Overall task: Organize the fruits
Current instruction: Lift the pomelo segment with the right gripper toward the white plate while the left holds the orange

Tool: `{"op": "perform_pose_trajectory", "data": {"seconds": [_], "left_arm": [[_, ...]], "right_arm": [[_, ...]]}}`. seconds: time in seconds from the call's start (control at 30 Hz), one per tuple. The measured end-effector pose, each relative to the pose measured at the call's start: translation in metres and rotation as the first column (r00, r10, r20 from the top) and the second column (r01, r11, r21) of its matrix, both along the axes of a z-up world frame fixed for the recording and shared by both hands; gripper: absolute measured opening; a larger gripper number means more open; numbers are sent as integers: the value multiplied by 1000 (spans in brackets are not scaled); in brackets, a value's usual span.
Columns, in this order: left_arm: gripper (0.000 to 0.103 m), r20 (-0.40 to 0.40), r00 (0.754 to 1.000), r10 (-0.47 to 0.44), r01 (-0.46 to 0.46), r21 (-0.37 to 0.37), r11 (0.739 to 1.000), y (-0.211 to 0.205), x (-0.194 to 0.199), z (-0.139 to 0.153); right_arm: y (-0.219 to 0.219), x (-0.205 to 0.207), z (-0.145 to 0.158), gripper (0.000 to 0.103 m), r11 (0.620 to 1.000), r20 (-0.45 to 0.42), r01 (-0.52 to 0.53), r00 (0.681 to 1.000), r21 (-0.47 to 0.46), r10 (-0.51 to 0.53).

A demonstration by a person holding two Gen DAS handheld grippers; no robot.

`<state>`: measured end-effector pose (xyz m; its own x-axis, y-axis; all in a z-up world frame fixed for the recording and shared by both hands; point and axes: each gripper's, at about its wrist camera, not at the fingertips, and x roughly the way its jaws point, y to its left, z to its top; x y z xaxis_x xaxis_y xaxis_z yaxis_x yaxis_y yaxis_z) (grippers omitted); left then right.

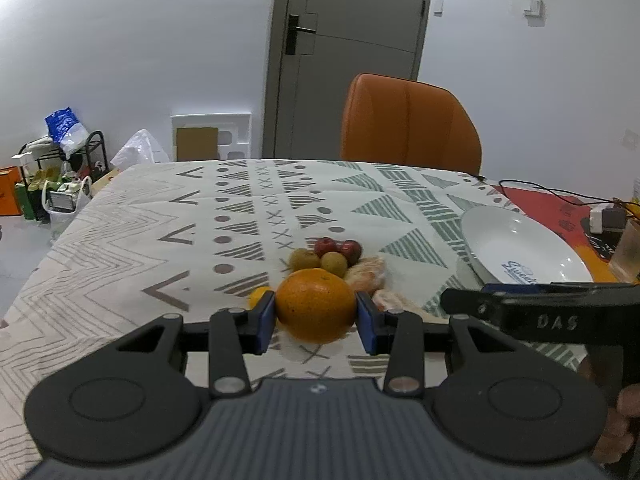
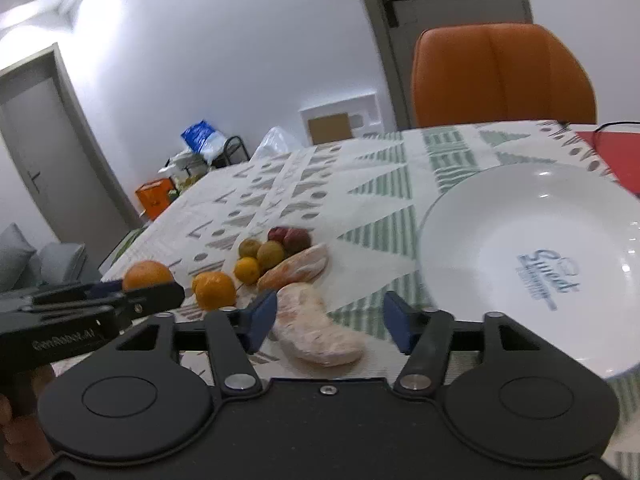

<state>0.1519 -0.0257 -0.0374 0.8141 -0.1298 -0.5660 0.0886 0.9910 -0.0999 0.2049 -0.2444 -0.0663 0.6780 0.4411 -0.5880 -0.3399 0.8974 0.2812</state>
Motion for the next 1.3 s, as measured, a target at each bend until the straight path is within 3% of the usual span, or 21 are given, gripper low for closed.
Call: {"op": "perform_pose_trajectory", "data": {"seconds": [0.53, 0.57, 0.63, 0.77, 1.3], "left_arm": [[41, -19, 997, 69, -69, -20, 997, 37, 0, -7], [41, -19, 997, 70, -70, -21, 997, 37, 0, -7], [41, -20, 997, 69, -69, -23, 997, 37, 0, -8], [41, -24, 998, 62, -63, -24, 998, 34, 1, -9], [41, 1, 1000, -24, 24, -3, 1000, -8, 6, -1]], "right_arm": [[39, 16, -22, 63, 994, -28, -74, 997, -86, 71], [41, 15, -24, 60, 991, -18, -74, 997, -109, 73], [46, 13, -23, 44, 983, 10, -79, 997, -165, 82], [44, 11, -20, 37, 980, 9, -97, 995, -176, 100], [-6, -10, 20, 36, 998, 118, 13, 993, -65, -5]]}}
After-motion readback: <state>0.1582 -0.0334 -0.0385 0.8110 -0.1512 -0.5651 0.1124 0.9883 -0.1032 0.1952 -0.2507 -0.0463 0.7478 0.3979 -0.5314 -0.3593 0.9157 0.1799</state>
